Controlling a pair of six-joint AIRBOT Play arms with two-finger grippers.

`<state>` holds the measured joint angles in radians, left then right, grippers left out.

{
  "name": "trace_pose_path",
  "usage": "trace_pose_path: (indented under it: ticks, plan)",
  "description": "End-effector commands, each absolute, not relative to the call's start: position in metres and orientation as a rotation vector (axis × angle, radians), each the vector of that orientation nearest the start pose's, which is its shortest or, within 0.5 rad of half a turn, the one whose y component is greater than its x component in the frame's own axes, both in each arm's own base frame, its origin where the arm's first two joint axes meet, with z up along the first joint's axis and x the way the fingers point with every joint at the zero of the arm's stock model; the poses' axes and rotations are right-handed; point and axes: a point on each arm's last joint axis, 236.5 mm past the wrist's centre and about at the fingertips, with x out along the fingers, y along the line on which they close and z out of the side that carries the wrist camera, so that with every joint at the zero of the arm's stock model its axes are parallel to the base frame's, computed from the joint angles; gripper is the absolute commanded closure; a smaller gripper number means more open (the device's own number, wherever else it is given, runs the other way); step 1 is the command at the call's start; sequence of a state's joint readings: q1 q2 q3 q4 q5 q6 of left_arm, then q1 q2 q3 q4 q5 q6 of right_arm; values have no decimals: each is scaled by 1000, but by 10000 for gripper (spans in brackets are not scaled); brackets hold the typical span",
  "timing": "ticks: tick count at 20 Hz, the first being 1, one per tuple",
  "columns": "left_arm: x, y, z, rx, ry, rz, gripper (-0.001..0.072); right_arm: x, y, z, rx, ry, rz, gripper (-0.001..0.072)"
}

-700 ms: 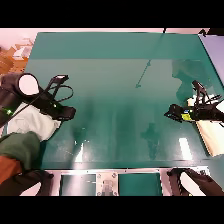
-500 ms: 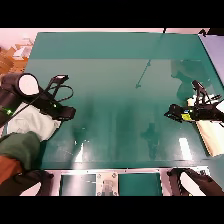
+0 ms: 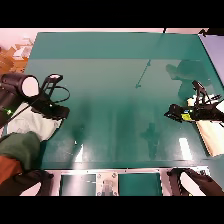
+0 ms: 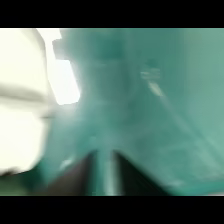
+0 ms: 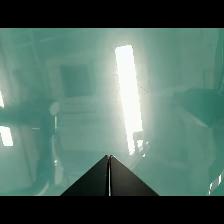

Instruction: Fold the shirts.

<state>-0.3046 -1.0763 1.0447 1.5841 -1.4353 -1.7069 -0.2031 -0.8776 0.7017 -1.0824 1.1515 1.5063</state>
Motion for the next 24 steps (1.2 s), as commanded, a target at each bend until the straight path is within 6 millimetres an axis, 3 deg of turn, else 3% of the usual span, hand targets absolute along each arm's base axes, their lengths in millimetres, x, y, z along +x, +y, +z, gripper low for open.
trace_pose_path:
  ticks: [1, 4, 8, 12, 16, 17, 18, 19, 21, 24]
  plan:
    - [296, -22, 32, 264, 1379, 116, -13, 280, 46, 2, 536, 1235, 117, 695]
    - [314, 13, 25, 247, 1360, 208, -13, 280, 46, 2, 536, 1235, 117, 695]
    - [319, 57, -15, 135, 1464, 292, -13, 280, 46, 2, 536, 1235, 117, 694]
    - [328, 52, -61, 41, 1543, 191, -13, 280, 46, 2, 536, 1235, 117, 694]
    - [320, 53, -102, 69, 1661, 148, -5, 280, 46, 2, 536, 1235, 117, 695]
    - [320, 52, -106, 72, 1671, 144, 258, 280, 46, 2, 536, 1235, 117, 694]
    - [320, 52, -105, 83, 1670, 131, 609, 280, 46, 2, 536, 1235, 117, 695]
    - [322, 52, -103, 98, 1667, 112, 680, 280, 46, 2, 536, 1235, 117, 694]
    - [328, 51, -90, 107, 1661, 94, 681, 280, 46, 2, 536, 1235, 117, 694]
    - [366, 25, -39, 78, 1545, -4, 682, 280, 46, 2, 536, 1235, 117, 695]
